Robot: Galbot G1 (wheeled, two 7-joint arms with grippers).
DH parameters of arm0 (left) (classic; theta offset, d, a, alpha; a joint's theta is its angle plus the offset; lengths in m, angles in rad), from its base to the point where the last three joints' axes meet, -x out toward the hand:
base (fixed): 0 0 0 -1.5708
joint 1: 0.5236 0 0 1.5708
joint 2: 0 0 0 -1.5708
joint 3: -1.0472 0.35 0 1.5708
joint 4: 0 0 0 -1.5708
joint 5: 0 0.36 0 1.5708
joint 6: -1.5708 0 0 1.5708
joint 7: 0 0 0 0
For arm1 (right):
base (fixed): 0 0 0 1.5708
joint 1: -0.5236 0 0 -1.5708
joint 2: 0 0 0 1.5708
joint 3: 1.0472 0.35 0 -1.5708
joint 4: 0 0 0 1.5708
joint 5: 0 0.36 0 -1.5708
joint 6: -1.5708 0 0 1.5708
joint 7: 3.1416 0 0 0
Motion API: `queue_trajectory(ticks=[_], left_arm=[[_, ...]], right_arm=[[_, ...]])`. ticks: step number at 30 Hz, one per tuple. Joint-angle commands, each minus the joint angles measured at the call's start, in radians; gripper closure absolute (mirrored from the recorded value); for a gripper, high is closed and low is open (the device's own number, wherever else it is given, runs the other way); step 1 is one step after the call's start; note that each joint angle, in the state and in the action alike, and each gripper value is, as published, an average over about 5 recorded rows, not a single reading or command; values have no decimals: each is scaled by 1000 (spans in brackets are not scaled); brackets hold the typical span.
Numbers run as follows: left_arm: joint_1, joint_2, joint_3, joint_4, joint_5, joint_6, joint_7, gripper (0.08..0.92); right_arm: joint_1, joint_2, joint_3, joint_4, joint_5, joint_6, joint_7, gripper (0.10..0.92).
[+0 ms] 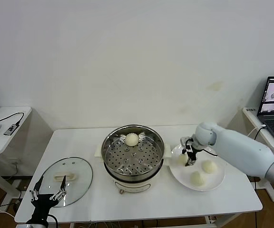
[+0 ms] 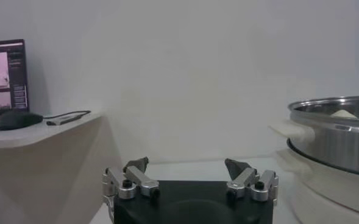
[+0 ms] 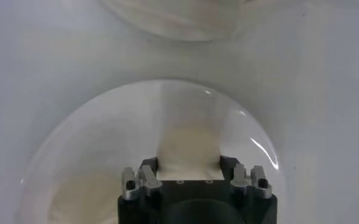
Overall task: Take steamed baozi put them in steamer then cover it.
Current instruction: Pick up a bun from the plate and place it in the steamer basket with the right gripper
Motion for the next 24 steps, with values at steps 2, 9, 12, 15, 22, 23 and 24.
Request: queue_trajectory(ticks=[2, 9, 12, 15, 22, 23, 24], left_arm=[[-7, 2, 7, -2, -1, 2, 0, 177], [-17, 10, 22, 1, -3, 3, 0, 177], [-18, 15, 26, 2, -4, 2, 0, 177], [-19, 18, 26, 1, -5, 2, 1, 177], [-29, 19, 18, -1, -6, 5, 1, 177], [-30, 19, 16, -2, -6, 6, 1, 177], [-31, 18, 14, -3, -6, 8, 1, 177]], right_arm=[[221, -70, -107, 99, 122, -19, -20, 397], [507, -51, -254, 196, 345, -110, -8, 389], [585, -5, -289, 229, 426, -152, 7, 389], [637, 59, -318, 244, 503, -189, 26, 389], [583, 276, -316, 204, 604, -280, 105, 388], [563, 308, -311, 195, 611, -296, 118, 387], [544, 337, -306, 186, 616, -308, 127, 386]])
